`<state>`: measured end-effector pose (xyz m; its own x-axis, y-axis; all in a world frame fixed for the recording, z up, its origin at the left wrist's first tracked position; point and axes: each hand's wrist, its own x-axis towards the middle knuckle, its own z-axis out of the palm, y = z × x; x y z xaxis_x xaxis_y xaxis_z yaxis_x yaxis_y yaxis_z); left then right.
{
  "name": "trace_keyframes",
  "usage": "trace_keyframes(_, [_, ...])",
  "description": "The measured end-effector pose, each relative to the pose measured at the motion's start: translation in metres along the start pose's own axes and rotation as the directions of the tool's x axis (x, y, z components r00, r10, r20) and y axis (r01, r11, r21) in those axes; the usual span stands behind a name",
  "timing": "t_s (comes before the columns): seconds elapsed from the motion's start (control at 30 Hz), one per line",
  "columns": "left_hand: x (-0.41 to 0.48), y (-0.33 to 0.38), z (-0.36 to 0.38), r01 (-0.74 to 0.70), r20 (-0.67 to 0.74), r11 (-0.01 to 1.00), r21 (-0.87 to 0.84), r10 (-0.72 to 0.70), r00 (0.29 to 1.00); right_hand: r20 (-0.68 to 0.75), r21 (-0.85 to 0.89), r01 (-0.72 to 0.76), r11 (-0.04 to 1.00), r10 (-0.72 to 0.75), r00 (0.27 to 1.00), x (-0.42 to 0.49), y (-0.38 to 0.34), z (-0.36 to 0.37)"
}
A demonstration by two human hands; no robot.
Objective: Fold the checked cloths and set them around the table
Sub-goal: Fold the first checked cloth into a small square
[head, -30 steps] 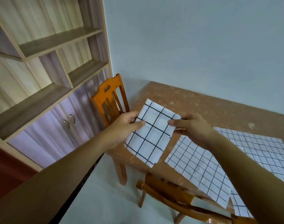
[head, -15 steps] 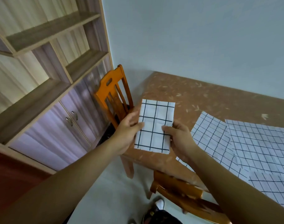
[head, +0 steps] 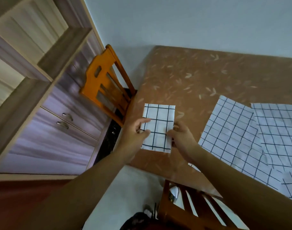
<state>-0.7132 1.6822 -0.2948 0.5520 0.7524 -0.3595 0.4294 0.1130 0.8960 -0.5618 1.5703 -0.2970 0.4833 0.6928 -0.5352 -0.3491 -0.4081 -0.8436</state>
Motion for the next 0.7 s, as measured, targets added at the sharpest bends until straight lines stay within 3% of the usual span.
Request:
trace_keyframes(0.13, [0.019, -0.019, 0.004, 0.056, -0.002, 0.998, 0.033, -0.056, 0.998, -0.109, -0.104, -0.008, 0.995, -0.003, 0.994, 0.022, 0.011, -0.010])
trace_keyframes(0.33, [0.062, -0.027, -0.005, 0.114, 0.023, 0.989, 0.096, -0.116, 0.993, -0.042, -0.311, -0.012, 0.950, -0.001, 0.999, 0.063, 0.021, -0.013])
trace_keyframes(0.5, [0.117, -0.031, -0.018, 0.129, 0.102, 0.986, 0.102, -0.139, 0.985, -0.070, -0.246, -0.057, 0.968, 0.041, 0.997, 0.101, 0.011, -0.006])
trace_keyframes(0.7, [0.198, -0.038, -0.028, 0.132, 0.187, 0.982, 0.137, -0.156, 0.970, -0.215, -0.180, -0.141, 0.974, 0.102, 0.971, 0.165, 0.009, 0.014])
